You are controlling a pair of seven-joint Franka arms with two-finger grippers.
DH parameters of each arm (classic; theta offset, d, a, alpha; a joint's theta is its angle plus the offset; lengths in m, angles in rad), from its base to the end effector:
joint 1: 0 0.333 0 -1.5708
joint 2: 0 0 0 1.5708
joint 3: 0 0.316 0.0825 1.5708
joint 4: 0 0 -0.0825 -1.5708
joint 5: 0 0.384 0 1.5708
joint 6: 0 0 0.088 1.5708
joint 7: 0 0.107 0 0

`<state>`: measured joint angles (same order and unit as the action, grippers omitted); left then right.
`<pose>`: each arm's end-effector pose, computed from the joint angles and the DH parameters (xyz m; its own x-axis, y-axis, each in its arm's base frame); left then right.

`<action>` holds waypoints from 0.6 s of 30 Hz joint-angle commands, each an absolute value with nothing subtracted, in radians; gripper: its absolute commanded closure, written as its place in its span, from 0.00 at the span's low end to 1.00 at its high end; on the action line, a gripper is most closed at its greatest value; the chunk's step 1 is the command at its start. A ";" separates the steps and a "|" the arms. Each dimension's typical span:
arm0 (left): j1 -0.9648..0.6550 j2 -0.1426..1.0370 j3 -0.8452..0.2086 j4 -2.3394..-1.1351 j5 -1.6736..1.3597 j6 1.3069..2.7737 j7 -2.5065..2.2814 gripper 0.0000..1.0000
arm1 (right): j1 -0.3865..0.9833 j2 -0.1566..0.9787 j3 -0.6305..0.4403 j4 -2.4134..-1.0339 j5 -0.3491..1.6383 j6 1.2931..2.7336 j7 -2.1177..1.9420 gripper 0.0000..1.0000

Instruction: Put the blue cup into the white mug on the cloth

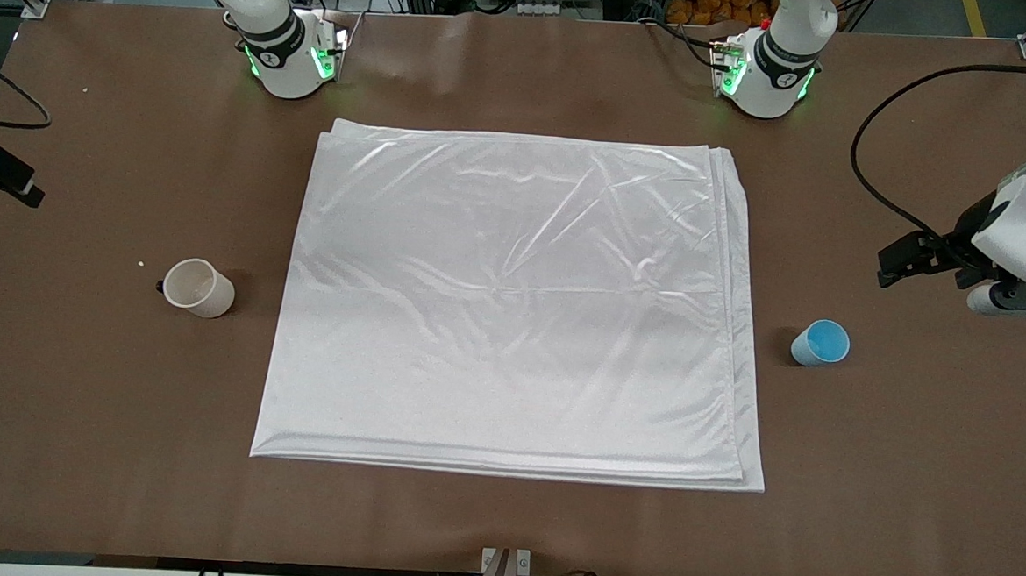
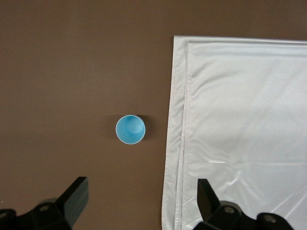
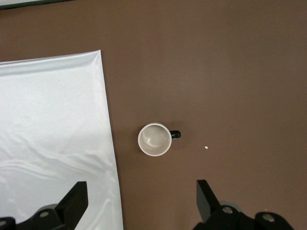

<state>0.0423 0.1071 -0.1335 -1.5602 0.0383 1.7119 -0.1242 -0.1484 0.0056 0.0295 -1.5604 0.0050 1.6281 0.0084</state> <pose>0.5966 -0.0470 0.5811 0.9984 0.0291 0.0481 0.0300 -0.9994 -0.0181 0.5584 -0.0662 0.6315 0.9900 -0.1270 0.0620 -0.1269 -0.9919 -0.0057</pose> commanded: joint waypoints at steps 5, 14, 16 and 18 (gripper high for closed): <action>0.038 0.101 -0.132 -1.555 0.017 1.718 -0.117 0.00 | -0.155 -0.014 0.035 -1.586 0.006 1.626 0.011 0.00; 0.043 0.106 -0.132 -1.565 0.017 1.710 -0.117 0.00 | -0.152 -0.014 0.037 -1.594 0.006 1.632 0.015 0.00; 0.043 0.115 -0.130 -1.571 0.018 1.706 -0.118 0.00 | -0.152 -0.014 0.037 -1.594 0.005 1.632 0.014 0.00; 0.043 0.132 -0.130 -1.580 0.020 1.689 -0.115 0.00 | -0.152 -0.014 0.037 -1.598 0.005 1.634 0.015 0.00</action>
<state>0.0422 0.1094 -0.1333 -1.5642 0.0383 1.7085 -0.1242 -0.1483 0.0056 0.0307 -1.5711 0.0050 1.6273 0.0084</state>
